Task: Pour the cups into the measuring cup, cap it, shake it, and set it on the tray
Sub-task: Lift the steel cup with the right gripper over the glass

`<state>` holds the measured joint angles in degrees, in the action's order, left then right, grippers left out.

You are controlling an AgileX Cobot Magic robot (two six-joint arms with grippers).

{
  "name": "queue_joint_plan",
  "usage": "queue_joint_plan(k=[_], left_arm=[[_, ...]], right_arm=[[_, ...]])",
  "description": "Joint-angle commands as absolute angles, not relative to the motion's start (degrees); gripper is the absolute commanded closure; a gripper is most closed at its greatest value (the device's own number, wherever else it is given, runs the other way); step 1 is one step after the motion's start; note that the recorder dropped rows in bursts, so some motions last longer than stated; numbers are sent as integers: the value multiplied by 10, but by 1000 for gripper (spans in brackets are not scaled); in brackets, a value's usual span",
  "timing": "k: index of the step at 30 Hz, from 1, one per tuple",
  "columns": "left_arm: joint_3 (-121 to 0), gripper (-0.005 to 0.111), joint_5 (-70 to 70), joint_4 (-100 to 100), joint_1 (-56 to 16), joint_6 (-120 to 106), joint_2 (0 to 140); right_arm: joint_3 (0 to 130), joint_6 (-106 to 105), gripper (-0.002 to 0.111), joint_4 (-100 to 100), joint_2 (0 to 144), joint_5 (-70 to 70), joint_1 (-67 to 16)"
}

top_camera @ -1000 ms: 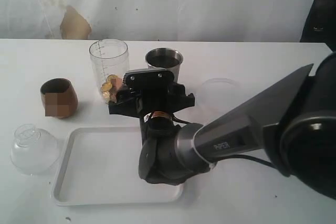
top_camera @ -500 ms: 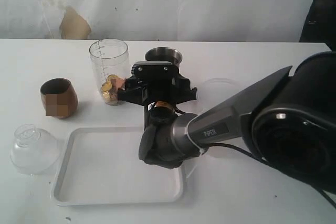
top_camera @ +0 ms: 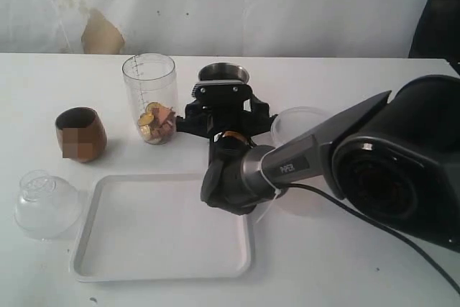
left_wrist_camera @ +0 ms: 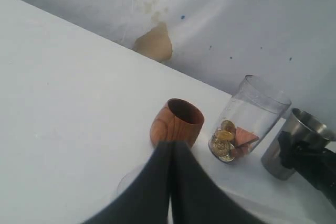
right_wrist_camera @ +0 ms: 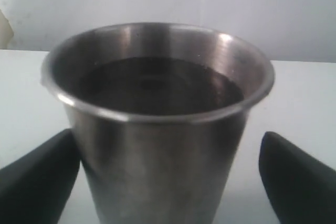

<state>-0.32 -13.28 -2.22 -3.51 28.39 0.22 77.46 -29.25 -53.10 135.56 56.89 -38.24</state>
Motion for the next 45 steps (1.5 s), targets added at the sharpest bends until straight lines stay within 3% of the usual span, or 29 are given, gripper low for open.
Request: queue_joint_plan(k=[1, 20, 24, 32, 35, 45], left_arm=[[0, 107, -133, -27, -36, 282, 0], [0, 107, -133, -27, -36, 282, 0], [0, 107, -133, -27, -36, 282, 0], [0, 107, -133, -27, -36, 282, 0], [0, 107, -133, -27, -36, 282, 0], [0, 107, -133, -27, -36, 282, 0]], right_arm=[[788, -298, 23, -492, 1355, 570, -369], [827, -298, 27, -479, 1390, 558, -360], [827, -298, 42, -478, 1390, 571, -360], [827, -317, 95, -478, 1367, 576, -360], [827, -353, 107, -478, 1346, 577, -360], [827, -451, 108, -481, 1280, 569, -360]])
